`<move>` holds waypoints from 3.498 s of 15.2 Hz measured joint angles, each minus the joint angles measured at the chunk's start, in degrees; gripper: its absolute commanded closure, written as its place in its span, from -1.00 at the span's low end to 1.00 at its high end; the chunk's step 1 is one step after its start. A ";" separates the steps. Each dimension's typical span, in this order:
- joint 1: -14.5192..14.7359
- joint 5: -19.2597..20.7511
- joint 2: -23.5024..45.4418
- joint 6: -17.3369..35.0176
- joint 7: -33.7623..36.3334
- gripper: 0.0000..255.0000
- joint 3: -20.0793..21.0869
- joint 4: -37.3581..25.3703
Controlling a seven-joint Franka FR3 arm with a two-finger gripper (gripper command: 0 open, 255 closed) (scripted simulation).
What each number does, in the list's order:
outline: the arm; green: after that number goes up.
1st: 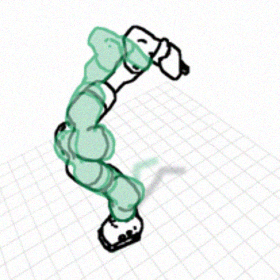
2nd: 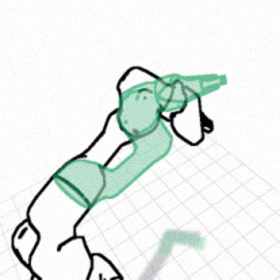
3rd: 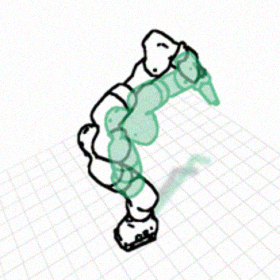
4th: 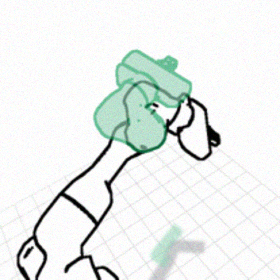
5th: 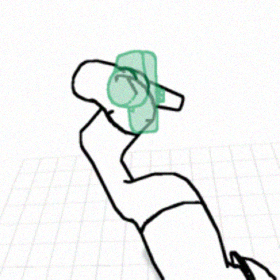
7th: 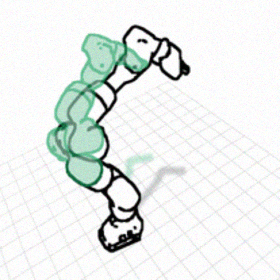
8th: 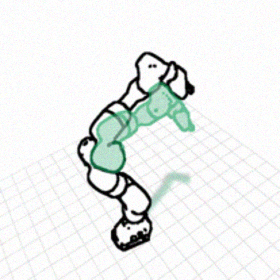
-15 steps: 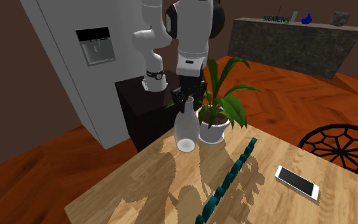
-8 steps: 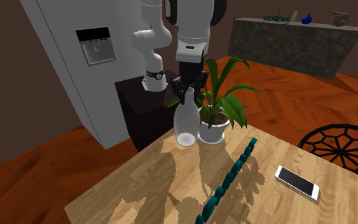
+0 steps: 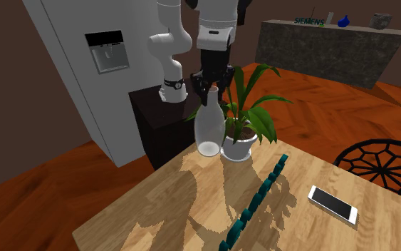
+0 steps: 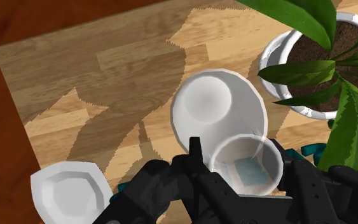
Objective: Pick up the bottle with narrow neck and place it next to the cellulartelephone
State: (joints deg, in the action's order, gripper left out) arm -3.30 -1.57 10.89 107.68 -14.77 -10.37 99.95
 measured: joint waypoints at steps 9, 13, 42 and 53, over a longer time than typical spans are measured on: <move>-0.04 0.16 -0.71 -6.78 0.08 1.00 -0.07 -6.07; -0.17 0.20 -0.84 -9.81 -0.05 1.00 -0.16 -8.99; 9.91 -0.16 7.70 -7.26 16.31 1.00 6.27 -15.01; 16.54 0.08 21.04 -3.90 25.95 1.00 9.33 -25.13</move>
State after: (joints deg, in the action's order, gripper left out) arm 13.24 -1.48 31.92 103.79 11.18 -1.04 74.82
